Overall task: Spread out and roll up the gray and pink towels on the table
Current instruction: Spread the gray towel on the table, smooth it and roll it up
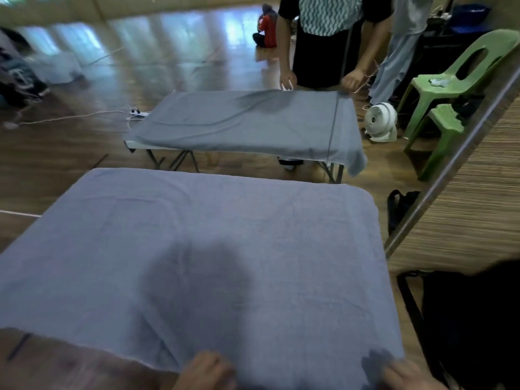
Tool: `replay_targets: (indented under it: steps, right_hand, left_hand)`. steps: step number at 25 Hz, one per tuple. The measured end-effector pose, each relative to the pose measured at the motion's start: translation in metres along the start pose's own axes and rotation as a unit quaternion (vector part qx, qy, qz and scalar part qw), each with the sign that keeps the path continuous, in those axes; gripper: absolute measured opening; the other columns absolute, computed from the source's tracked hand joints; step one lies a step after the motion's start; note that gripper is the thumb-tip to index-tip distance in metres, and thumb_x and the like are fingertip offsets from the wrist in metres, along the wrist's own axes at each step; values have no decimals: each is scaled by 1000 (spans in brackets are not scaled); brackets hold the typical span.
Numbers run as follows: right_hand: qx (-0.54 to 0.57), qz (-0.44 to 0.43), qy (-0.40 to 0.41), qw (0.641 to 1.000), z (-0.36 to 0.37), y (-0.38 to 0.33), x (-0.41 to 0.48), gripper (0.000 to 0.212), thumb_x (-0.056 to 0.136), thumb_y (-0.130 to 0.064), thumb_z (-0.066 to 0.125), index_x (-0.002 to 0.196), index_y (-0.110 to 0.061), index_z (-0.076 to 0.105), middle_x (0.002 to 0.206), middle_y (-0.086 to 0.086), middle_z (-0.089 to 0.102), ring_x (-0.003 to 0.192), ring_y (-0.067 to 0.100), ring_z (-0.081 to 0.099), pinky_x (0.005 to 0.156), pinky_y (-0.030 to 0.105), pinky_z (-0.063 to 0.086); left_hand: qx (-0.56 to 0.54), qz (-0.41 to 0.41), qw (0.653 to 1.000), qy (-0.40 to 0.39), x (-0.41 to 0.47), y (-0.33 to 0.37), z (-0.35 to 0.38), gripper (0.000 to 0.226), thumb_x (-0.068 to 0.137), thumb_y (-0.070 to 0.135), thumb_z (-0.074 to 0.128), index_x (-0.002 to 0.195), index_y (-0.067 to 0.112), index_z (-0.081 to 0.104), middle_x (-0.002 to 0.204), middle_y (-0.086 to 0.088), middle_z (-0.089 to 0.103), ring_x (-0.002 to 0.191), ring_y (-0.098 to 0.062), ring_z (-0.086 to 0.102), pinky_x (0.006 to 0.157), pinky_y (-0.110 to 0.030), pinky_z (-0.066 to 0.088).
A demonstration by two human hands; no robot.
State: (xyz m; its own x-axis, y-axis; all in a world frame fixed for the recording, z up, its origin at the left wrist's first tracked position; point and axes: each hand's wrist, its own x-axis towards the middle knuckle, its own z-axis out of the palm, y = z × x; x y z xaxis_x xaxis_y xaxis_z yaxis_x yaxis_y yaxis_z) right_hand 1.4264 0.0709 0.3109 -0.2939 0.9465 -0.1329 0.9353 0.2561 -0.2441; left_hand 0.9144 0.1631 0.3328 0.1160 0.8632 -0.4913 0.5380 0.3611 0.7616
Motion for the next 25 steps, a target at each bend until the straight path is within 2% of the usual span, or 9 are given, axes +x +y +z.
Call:
replay_targets:
  steps: [1, 3, 5, 8, 13, 16, 18, 21, 25]
  right_hand:
    - [66, 43, -21, 997, -25, -23, 32, 55, 78, -69, 57, 128, -52, 43, 119, -21, 63, 98, -5, 63, 94, 6, 26]
    - [89, 81, 8, 993, -50, -69, 81, 57, 71, -64, 64, 122, -39, 58, 125, -10, 61, 110, 8, 60, 98, 13, 35]
    - [44, 56, 35, 997, -42, -108, 126, 62, 80, -64, 52, 131, -29, 55, 143, -2, 50, 125, 21, 52, 102, 32, 44]
    - [50, 86, 25, 995, -20, -156, 180, 71, 86, -71, 35, 146, -33, 37, 159, -4, 25, 145, 20, 25, 110, 45, 37]
    - [17, 194, 32, 980, 4, -177, 196, 83, 86, -77, 18, 141, -23, 48, 151, 7, 41, 139, 24, 34, 107, 49, 32]
    - [9, 216, 46, 975, -5, -178, 198, 86, 82, -81, 22, 138, -23, 53, 149, 5, 45, 136, 23, 37, 104, 48, 34]
    - [12, 229, 58, 972, -12, -176, 216, 82, 80, -80, 32, 139, -26, 51, 150, 3, 43, 137, 24, 38, 106, 48, 35]
    - [0, 214, 44, 976, -30, -171, 274, 75, 88, -74, 32, 148, -29, 33, 159, 0, 26, 145, 23, 22, 116, 45, 26]
    - [16, 220, 12, 975, -24, -160, 341, 75, 87, -69, 25, 153, -33, 16, 162, -4, 8, 149, 19, 6, 121, 40, 12]
  left_hand:
    - [154, 25, 984, 81, -13, 0, -5, 33, 95, 36, 51, 112, 14, 69, 111, -12, 69, 106, -24, 62, 98, -34, 45]
    - [163, 81, 953, 243, -19, -10, -28, 46, 98, 54, 33, 110, 23, 65, 111, -5, 67, 105, -24, 59, 93, -34, 44]
    - [257, 31, 940, 220, -12, -16, -79, 59, 98, 58, 22, 121, 21, 61, 126, -7, 62, 117, -29, 55, 95, -44, 45]
    - [400, 13, 880, 257, 23, -45, -146, 67, 94, 64, 20, 139, 23, 50, 147, -6, 48, 135, -30, 42, 100, -51, 41]
    - [412, 53, 885, 209, 34, -101, -172, 73, 90, 72, 20, 143, 29, 46, 151, -3, 44, 137, -23, 38, 102, -52, 35]
    - [372, 65, 900, 215, 12, -112, -167, 67, 84, 68, 31, 128, 28, 62, 136, -5, 59, 123, -21, 49, 92, -51, 42]
    - [362, 90, 902, 219, 16, -108, -185, 66, 82, 67, 36, 123, 26, 68, 134, -5, 61, 125, -20, 48, 97, -49, 39]
    - [387, 153, 876, 242, 80, -90, -246, 72, 91, 69, 21, 142, 26, 48, 150, -4, 44, 139, -23, 37, 105, -52, 35]
    - [410, 84, 878, 232, 169, -69, -307, 74, 90, 72, 16, 152, 32, 27, 161, -2, 24, 148, -26, 19, 114, -56, 25]
